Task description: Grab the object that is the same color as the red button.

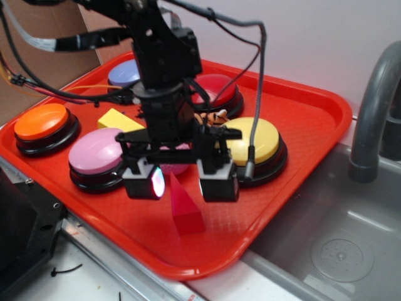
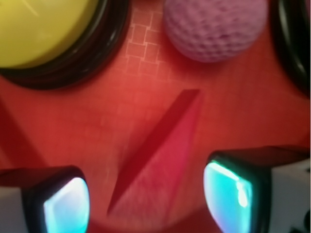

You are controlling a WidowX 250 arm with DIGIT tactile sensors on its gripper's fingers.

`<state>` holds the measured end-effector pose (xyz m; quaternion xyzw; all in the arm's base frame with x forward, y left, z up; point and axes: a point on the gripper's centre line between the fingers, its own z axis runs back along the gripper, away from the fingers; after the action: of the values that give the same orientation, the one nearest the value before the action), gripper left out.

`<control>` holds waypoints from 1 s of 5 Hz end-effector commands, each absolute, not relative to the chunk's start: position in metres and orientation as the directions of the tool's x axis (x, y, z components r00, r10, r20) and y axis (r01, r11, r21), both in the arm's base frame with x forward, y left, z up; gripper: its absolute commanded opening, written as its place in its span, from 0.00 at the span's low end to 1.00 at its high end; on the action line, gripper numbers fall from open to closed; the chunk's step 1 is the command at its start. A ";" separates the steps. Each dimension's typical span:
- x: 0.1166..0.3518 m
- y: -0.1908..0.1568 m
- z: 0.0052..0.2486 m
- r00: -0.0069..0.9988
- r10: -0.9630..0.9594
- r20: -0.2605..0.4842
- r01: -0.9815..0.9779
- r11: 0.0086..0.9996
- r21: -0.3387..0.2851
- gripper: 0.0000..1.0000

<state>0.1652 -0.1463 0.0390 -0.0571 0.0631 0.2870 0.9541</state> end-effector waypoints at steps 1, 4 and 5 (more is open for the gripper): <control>0.164 -0.152 0.017 0.850 0.500 -0.163 -0.516 0.853 -0.073 1.00; 0.164 -0.142 0.032 0.864 0.490 -0.115 -0.502 0.858 -0.113 0.00; 0.176 -0.133 0.061 0.913 0.394 -0.109 -0.407 0.901 -0.150 0.00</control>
<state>0.1685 -0.1305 0.0505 -0.0661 0.0571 0.2167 0.9723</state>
